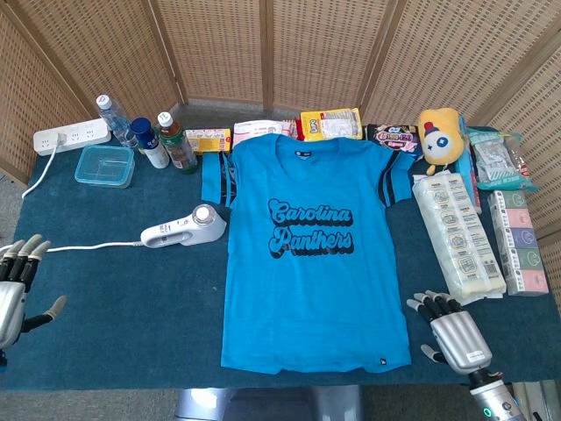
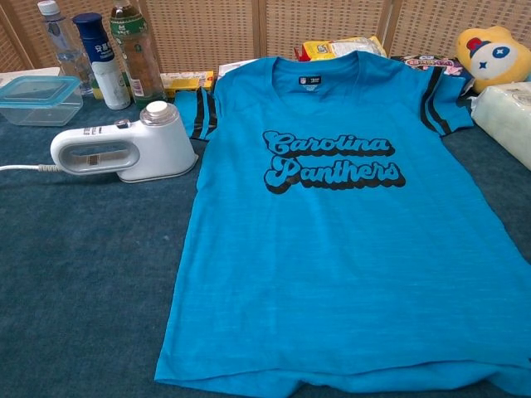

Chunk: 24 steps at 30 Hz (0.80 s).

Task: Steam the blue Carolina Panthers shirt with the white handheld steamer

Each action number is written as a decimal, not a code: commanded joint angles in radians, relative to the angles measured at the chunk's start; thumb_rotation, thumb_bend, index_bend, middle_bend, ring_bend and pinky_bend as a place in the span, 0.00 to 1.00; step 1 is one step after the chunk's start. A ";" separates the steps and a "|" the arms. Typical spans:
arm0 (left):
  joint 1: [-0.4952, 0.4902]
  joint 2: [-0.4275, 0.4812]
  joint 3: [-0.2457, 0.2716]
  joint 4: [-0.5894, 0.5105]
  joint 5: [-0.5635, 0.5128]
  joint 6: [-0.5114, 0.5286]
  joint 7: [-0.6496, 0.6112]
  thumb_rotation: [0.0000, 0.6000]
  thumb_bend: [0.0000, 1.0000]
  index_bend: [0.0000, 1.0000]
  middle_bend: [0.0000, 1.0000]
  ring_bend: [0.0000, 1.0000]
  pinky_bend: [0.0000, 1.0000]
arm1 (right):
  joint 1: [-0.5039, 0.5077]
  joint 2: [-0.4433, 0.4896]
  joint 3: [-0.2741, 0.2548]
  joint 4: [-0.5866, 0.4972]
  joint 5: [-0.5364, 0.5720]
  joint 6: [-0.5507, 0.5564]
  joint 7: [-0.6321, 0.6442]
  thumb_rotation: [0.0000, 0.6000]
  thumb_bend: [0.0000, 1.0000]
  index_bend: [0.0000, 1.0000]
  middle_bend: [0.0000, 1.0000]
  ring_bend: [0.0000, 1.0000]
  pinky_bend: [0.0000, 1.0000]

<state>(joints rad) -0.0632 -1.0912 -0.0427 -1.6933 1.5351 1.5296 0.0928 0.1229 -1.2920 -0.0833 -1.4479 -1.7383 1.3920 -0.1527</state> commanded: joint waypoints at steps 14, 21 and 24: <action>-0.001 0.004 0.007 -0.014 -0.002 -0.007 -0.001 0.77 0.26 0.07 0.07 0.03 0.17 | -0.015 -0.057 -0.036 0.106 0.004 -0.007 0.026 1.00 0.18 0.23 0.23 0.20 0.18; -0.001 0.008 0.010 -0.032 0.003 -0.006 0.015 0.77 0.26 0.07 0.07 0.03 0.17 | -0.018 -0.078 -0.047 0.160 0.003 -0.010 0.049 1.00 0.18 0.23 0.22 0.20 0.17; 0.000 0.011 0.011 -0.038 0.002 -0.006 0.020 0.77 0.26 0.07 0.07 0.03 0.17 | -0.017 -0.092 -0.051 0.187 0.000 -0.010 0.060 1.00 0.18 0.24 0.22 0.20 0.17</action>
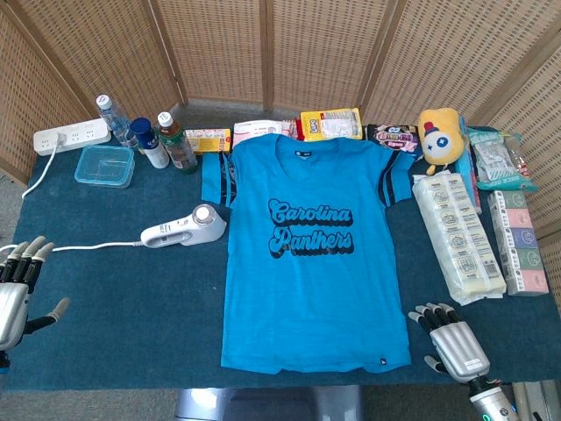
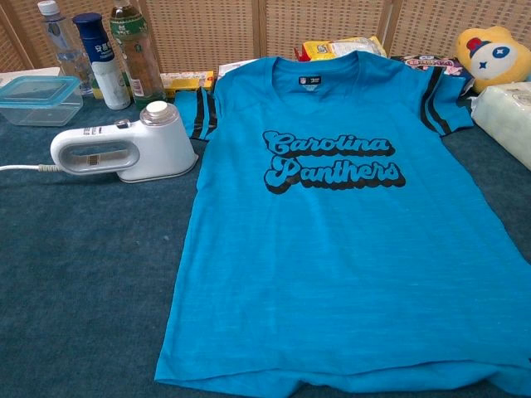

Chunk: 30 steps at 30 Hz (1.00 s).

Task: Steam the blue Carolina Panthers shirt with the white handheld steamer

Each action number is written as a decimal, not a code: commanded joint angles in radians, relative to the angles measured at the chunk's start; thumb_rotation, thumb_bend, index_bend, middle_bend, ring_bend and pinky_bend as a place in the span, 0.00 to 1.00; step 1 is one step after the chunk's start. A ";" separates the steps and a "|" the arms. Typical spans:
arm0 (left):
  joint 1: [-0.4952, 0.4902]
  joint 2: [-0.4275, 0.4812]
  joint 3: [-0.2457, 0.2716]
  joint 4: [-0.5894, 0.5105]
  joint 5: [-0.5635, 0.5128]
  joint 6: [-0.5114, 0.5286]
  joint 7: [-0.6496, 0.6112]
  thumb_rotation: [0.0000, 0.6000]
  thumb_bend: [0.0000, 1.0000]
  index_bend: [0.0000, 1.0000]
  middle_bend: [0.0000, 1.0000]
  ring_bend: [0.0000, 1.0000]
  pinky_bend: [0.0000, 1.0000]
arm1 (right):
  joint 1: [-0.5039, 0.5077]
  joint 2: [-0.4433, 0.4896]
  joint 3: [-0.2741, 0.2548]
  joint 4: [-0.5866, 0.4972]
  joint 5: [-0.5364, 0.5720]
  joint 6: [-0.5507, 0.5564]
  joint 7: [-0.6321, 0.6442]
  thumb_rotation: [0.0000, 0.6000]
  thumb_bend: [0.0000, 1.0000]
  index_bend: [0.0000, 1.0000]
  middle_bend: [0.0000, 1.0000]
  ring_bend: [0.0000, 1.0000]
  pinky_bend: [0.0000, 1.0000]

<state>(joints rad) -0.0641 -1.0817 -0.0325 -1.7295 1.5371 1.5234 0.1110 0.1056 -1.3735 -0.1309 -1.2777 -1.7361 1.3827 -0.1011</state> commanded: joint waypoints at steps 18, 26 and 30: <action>0.001 0.006 -0.001 -0.003 -0.012 -0.002 0.001 0.77 0.26 0.07 0.07 0.03 0.17 | 0.033 -0.063 -0.005 0.066 -0.018 -0.022 0.021 1.00 0.18 0.24 0.23 0.20 0.16; 0.002 0.006 -0.001 0.010 -0.016 -0.003 -0.014 0.77 0.26 0.07 0.07 0.03 0.17 | 0.052 -0.082 0.004 0.046 -0.028 -0.025 -0.015 1.00 0.17 0.27 0.23 0.20 0.16; 0.004 -0.001 0.000 0.023 -0.020 -0.004 -0.027 0.77 0.26 0.07 0.07 0.03 0.17 | 0.064 -0.082 0.010 0.023 -0.026 -0.036 -0.042 1.00 0.17 0.30 0.25 0.21 0.17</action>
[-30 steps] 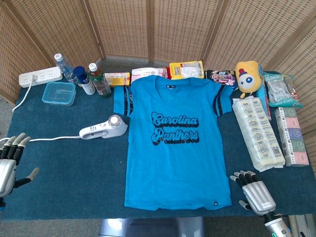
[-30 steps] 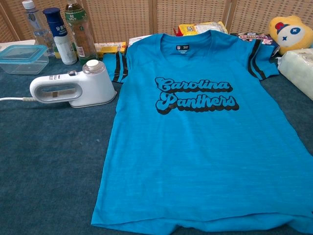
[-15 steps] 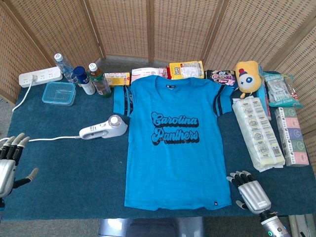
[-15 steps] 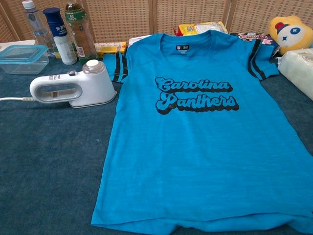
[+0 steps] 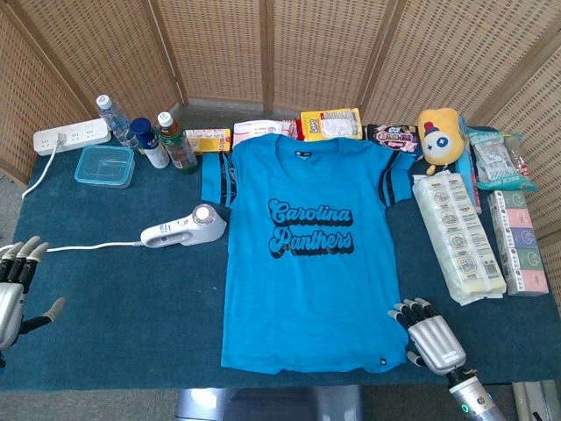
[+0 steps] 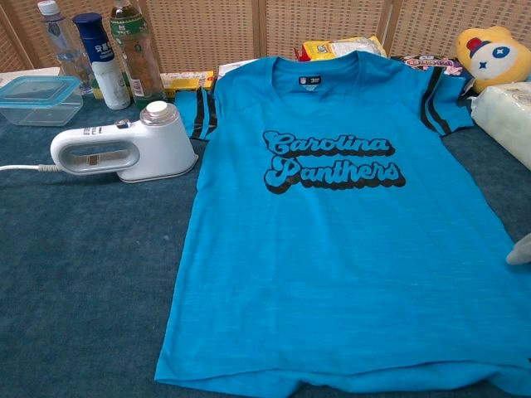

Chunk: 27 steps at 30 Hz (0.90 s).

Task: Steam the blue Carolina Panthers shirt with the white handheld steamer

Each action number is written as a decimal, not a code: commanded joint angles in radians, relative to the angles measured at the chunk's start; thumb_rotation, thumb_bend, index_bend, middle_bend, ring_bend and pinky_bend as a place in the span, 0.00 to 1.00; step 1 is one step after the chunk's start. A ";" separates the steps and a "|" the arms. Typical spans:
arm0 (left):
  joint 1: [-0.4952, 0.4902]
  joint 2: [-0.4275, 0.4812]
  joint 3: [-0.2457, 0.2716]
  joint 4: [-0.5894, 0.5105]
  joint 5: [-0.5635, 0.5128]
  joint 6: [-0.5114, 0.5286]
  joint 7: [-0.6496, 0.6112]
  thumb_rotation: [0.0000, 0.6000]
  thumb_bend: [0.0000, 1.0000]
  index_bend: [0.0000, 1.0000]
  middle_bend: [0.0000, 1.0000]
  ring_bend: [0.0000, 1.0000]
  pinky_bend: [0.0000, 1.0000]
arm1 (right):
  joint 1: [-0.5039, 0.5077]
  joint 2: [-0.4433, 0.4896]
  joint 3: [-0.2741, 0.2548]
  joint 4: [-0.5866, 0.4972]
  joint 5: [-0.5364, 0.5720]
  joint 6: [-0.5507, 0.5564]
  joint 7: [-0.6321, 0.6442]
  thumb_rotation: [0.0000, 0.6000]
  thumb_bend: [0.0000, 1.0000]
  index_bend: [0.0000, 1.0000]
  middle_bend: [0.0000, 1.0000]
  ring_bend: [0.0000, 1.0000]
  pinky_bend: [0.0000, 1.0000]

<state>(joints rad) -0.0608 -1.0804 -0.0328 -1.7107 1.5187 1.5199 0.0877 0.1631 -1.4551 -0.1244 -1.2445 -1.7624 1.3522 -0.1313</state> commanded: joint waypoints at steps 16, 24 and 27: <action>-0.004 -0.016 -0.005 0.052 -0.018 -0.015 -0.050 0.78 0.26 0.07 0.07 0.03 0.17 | 0.049 -0.036 0.020 -0.047 0.004 -0.042 -0.071 1.00 0.23 0.40 0.32 0.33 0.30; -0.009 -0.026 -0.006 0.072 -0.024 -0.026 -0.063 0.77 0.26 0.07 0.07 0.03 0.17 | 0.068 -0.057 0.024 -0.049 0.012 -0.064 -0.087 1.00 0.29 0.46 0.38 0.40 0.39; -0.009 -0.027 -0.007 0.077 -0.024 -0.025 -0.068 0.77 0.26 0.07 0.07 0.03 0.17 | 0.072 -0.063 0.026 -0.048 0.015 -0.066 -0.085 1.00 0.33 0.49 0.42 0.44 0.46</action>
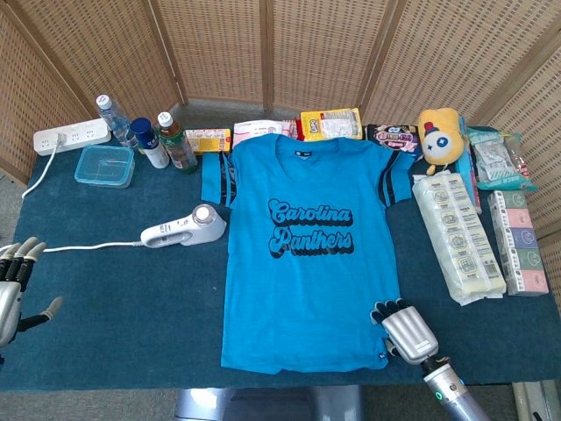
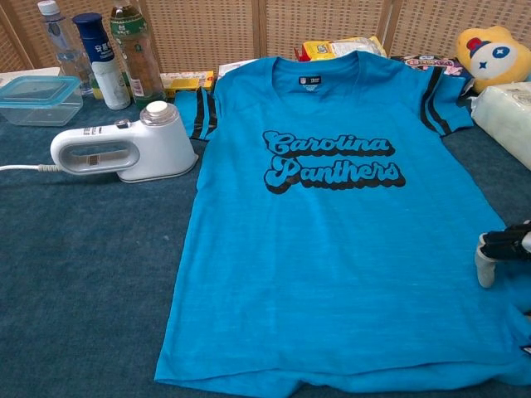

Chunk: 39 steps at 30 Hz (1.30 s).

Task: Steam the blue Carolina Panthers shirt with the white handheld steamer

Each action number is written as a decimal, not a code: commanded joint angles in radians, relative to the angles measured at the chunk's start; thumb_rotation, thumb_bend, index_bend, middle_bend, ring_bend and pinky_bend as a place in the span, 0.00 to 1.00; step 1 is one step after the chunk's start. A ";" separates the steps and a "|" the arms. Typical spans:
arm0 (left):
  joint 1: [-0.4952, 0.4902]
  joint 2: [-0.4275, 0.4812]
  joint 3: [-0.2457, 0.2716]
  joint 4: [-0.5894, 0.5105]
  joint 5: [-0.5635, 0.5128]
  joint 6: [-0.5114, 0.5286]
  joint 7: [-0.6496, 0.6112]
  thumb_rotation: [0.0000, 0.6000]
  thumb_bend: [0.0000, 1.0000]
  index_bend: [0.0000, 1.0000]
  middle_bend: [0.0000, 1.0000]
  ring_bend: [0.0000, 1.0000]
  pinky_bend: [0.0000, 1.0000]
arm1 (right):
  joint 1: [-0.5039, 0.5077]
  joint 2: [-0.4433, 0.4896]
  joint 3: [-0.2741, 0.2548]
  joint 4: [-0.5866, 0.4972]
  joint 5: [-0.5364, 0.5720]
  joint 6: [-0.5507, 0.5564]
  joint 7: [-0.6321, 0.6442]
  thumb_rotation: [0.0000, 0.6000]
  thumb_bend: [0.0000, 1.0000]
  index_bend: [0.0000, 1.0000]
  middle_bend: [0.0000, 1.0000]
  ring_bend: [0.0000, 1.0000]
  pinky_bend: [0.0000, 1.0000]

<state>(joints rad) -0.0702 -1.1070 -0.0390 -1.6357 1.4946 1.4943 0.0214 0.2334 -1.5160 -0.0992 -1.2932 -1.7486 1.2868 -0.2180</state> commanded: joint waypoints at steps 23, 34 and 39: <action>-0.043 0.015 -0.003 -0.001 0.017 -0.051 0.035 0.77 0.26 0.07 0.07 0.03 0.17 | 0.041 -0.015 0.005 -0.027 0.017 -0.026 0.033 1.00 0.47 0.64 0.61 0.64 0.78; -0.134 0.028 -0.032 -0.041 -0.023 -0.175 0.127 0.75 0.26 0.07 0.08 0.05 0.17 | 0.071 -0.006 0.032 -0.075 0.047 -0.049 0.052 1.00 0.49 0.67 0.65 0.70 0.83; -0.166 0.024 -0.045 -0.060 -0.054 -0.214 0.183 0.74 0.26 0.07 0.08 0.06 0.19 | 0.076 -0.004 0.037 -0.083 0.057 -0.051 0.060 1.00 0.50 0.68 0.65 0.71 0.84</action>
<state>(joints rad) -0.2246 -1.0803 -0.0778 -1.6891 1.4529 1.2927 0.1887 0.3090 -1.5206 -0.0630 -1.3750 -1.6921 1.2360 -0.1587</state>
